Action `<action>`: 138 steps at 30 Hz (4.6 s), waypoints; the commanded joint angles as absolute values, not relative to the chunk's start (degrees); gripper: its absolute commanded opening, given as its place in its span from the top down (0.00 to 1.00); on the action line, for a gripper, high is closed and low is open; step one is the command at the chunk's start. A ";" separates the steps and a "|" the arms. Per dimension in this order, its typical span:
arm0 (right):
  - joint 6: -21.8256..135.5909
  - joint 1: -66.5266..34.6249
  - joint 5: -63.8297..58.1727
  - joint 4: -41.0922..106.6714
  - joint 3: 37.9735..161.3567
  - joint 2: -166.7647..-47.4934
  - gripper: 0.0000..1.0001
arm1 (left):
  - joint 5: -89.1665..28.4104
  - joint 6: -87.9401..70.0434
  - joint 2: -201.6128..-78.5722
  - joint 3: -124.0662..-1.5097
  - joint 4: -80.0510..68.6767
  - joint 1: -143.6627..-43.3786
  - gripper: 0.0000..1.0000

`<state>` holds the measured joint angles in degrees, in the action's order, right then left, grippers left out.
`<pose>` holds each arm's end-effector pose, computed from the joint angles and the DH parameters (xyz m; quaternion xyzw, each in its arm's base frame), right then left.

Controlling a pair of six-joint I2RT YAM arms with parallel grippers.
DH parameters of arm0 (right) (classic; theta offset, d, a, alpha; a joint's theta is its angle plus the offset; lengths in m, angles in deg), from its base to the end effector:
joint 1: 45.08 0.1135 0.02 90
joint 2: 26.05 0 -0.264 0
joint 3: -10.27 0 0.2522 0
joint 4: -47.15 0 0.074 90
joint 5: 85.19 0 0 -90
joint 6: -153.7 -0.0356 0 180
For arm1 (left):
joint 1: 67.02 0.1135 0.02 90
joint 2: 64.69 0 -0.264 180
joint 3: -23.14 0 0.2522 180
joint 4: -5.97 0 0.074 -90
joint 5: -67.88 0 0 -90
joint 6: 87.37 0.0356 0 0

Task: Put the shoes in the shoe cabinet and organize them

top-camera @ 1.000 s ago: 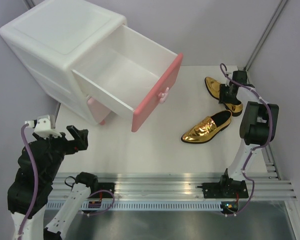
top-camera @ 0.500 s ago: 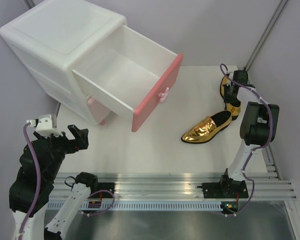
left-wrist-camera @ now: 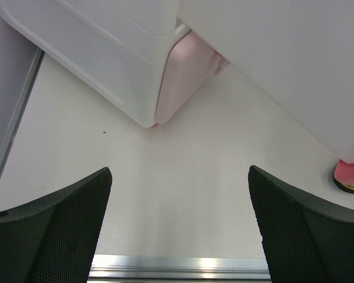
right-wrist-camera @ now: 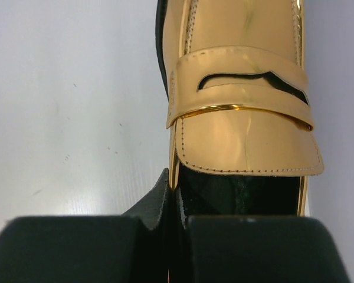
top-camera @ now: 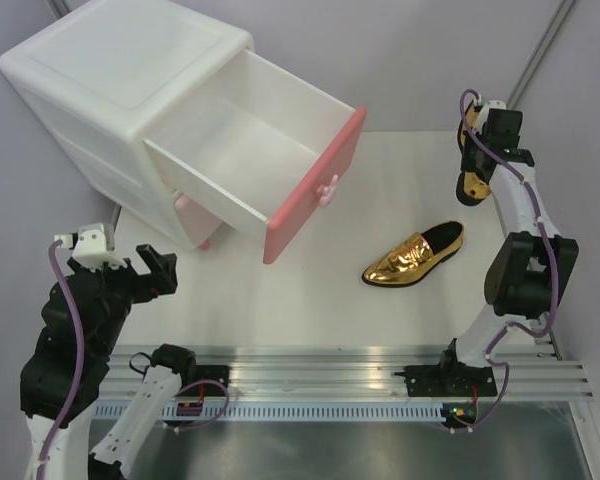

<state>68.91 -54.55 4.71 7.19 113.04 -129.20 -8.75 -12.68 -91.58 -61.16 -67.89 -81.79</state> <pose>0.4101 -0.0683 0.2980 0.0334 0.9069 -0.0529 0.4166 0.0259 0.0017 0.4146 -0.0734 0.7952 -0.0642 0.5984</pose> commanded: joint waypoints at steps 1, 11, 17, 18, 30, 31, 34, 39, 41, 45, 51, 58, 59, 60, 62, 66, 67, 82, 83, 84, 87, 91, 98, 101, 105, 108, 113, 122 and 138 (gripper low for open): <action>66.96 -53.26 5.78 12.20 118.42 -121.42 0.99 | -8.05 -11.43 -92.63 -63.04 -65.89 -81.96 0.00; 64.93 -46.05 6.57 10.97 127.64 -113.86 0.99 | -9.37 -13.01 -94.48 -65.24 -65.97 -81.96 0.00; 64.58 -39.90 6.57 12.29 132.31 -109.55 1.00 | -11.22 -13.72 -95.62 -66.11 -66.15 -81.96 0.00; 64.58 -38.76 6.05 12.81 132.57 -108.94 1.00 | -11.13 -13.72 -95.62 -66.20 -66.15 -81.96 0.00; 49.91 -34.80 -6.69 25.65 135.73 -103.74 0.99 | -11.31 -14.51 -96.15 -66.47 -67.03 -81.96 0.00; 48.51 -34.62 -9.83 26.09 137.31 -104.18 1.00 | -11.31 -14.42 -96.24 -66.64 -67.12 -81.96 0.00; 42.88 -32.25 -12.06 28.63 138.46 -105.24 0.99 | -10.96 -14.42 -96.68 -67.35 -67.29 -81.96 0.00; 36.55 -26.11 -14.52 32.85 138.73 -106.12 0.99 | -10.60 -14.51 -97.38 -68.14 -67.56 -81.96 0.00; 35.49 -24.00 -14.79 34.51 138.99 -106.73 1.00 | -10.69 -14.51 -97.47 -68.40 -67.65 -81.96 0.00; 35.05 -16.80 -14.00 34.18 140.04 -108.48 1.00 | -10.43 -14.51 -97.56 -68.23 -68.00 -81.96 0.00; 36.97 -7.92 -11.98 30.40 143.56 -113.32 0.99 | -10.34 -14.86 -97.38 -68.14 -68.26 -81.96 0.00; 38.65 -1.58 -9.17 25.75 144.71 -117.89 0.99 | -9.55 -15.47 -97.91 -68.22 -68.35 -81.96 0.00; 38.74 -0.96 -7.33 24.96 144.62 -117.98 0.99 | -9.37 -15.65 -98.08 -68.23 -68.43 -81.96 0.00; 38.91 0.17 -5.92 23.82 144.44 -117.98 0.99 | -9.11 -15.82 -98.17 -68.23 -68.44 -81.96 0.00; 39.09 1.15 -4.25 23.01 142.34 -117.02 1.00 | -7.10 -16.61 -98.44 -68.40 -68.35 -81.96 0.00; 38.47 2.73 2.68 19.77 141.01 -115.96 1.00 | -6.82 -17.32 -100.98 -72.53 -70.98 -81.96 0.00; 38.91 2.82 3.31 17.67 141.88 -116.48 1.00 | -6.82 -16.80 -101.33 -73.05 -71.25 -81.96 0.00; 43.65 3.35 6.92 3.60 155.41 -128.69 0.99 | -8.49 -15.91 -104.24 -74.47 -70.54 -81.96 0.00; 44.18 3.26 6.92 3.42 156.12 -129.31 1.00 | -8.58 -16.00 -104.06 -74.47 -70.46 -81.96 0.00; 45.23 3.26 6.92 3.07 156.83 -129.84 1.00 | -8.49 -16.18 -103.97 -74.29 -70.46 -81.96 0.00; 46.47 3.26 6.92 2.54 157.89 -131.43 1.00 | -8.49 -16.70 -103.53 -74.03 -70.46 -81.96 0.00; 47.44 3.26 7.19 2.27 157.45 -131.96 0.99 | -8.49 -17.32 -103.36 -73.85 -70.54 -81.96 0.00; 49.54 3.26 8.41 0.78 158.15 -133.10 1.00 | -8.23 -18.55 -102.57 -72.89 -70.63 -81.96 0.00; 51.90 3.17 7.98 -0.19 158.86 -133.80 1.00 | -8.23 -18.99 -102.30 -72.18 -70.55 -81.96 0.00; 57.80 3.17 6.83 0.69 158.68 -134.42 0.99 | -8.58 -19.08 -102.83 -71.83 -70.54 -81.96 0.00; 65.52 3.17 5.16 3.41 156.93 -133.89 0.99 | -8.84 -19.08 -103.01 -72.09 -70.54 -81.96 0.00; 77.12 3.09 5.51 6.84 155.16 -133.36 0.99 | -9.37 -18.90 -103.27 -72.53 -70.63 -81.96 0.00; 93.31 3.17 6.92 2.27 154.81 -132.84 0.99 | -9.37 -18.29 -103.53 -73.32 -70.90 -81.96 0.00; 94.11 3.09 9.56 -0.72 156.39 -132.92 0.76 | -9.20 -18.02 -105.03 -74.03 -70.98 -81.96 0.00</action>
<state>93.94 2.89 8.01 -5.33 153.72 -135.56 -8.77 -17.53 -104.17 -72.22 -71.56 -81.79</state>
